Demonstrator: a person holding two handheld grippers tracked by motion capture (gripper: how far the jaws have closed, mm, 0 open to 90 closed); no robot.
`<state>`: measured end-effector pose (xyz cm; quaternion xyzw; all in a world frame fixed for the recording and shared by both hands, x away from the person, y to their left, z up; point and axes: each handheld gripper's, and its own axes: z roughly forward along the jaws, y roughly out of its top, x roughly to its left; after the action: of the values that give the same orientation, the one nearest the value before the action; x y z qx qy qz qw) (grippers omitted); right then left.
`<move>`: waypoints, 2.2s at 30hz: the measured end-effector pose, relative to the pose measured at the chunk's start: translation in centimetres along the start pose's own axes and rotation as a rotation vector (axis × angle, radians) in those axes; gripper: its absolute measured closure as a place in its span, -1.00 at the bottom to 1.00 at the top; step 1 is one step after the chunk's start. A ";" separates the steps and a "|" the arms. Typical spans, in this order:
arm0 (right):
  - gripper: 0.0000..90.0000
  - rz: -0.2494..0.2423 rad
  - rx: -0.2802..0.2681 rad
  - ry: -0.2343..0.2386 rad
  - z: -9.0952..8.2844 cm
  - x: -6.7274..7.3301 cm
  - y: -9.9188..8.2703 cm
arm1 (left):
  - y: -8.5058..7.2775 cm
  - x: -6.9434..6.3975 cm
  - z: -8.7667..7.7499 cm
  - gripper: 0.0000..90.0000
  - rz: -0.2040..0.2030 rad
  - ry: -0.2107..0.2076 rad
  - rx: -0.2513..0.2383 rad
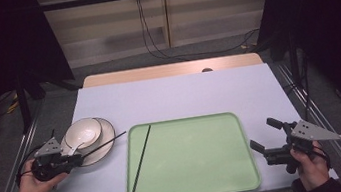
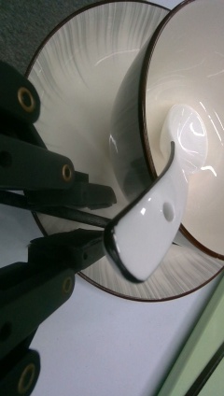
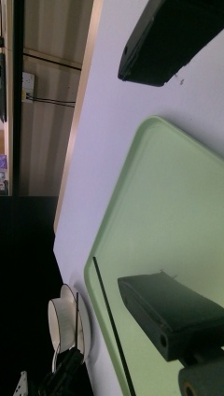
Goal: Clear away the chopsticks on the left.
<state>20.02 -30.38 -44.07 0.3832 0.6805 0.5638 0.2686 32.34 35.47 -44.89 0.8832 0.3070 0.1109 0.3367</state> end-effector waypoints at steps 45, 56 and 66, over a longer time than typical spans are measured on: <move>-0.96 0.002 -0.008 0.002 -0.1 0.0 0.0 | -0.2 -3.5 -3.2 0.91 -0.130 -0.052 -0.130; -0.96 0.003 -0.008 0.002 -0.1 0.0 0.0 | 0.6 -6.8 -3.6 0.91 -0.120 -0.029 -0.189; -0.96 0.005 -0.008 0.007 -0.1 0.0 0.0 | 1.6 -9.3 -3.2 0.91 -0.172 -0.021 -0.203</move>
<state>19.91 -30.46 -44.00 0.3816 0.6783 0.5686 0.2663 24.48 30.47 -41.37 0.8163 0.3651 0.1028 0.4356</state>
